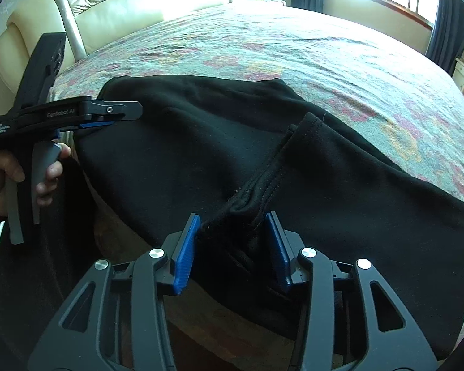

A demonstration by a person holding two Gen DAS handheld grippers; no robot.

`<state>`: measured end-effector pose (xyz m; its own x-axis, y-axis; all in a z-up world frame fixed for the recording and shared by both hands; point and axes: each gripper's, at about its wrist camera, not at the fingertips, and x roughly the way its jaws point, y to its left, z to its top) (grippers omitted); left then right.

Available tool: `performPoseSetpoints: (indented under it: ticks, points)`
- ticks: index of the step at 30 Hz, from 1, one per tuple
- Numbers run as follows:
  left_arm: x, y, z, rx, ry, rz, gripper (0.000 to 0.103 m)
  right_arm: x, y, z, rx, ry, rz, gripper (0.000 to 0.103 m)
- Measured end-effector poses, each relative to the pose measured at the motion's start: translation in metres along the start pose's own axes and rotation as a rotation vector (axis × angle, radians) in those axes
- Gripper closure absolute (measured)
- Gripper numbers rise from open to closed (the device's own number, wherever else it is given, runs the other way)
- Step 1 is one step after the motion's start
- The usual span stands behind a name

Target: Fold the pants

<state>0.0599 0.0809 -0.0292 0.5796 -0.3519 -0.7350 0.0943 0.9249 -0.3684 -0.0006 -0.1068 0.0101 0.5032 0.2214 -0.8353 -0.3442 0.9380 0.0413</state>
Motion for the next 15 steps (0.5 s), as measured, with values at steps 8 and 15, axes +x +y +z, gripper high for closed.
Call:
performPoseSetpoints:
  ticks: [8, 15]
  points:
    - [0.001, 0.000, 0.000, -0.006, -0.004, -0.001, 0.006, -0.043, -0.046, 0.059, 0.025, -0.077, 0.129, 0.059]
    - [0.001, -0.001, -0.002, 0.013, -0.006, 0.000, 0.006, 0.009, -0.093, 0.089, 0.072, 0.056, 0.064, 0.078]
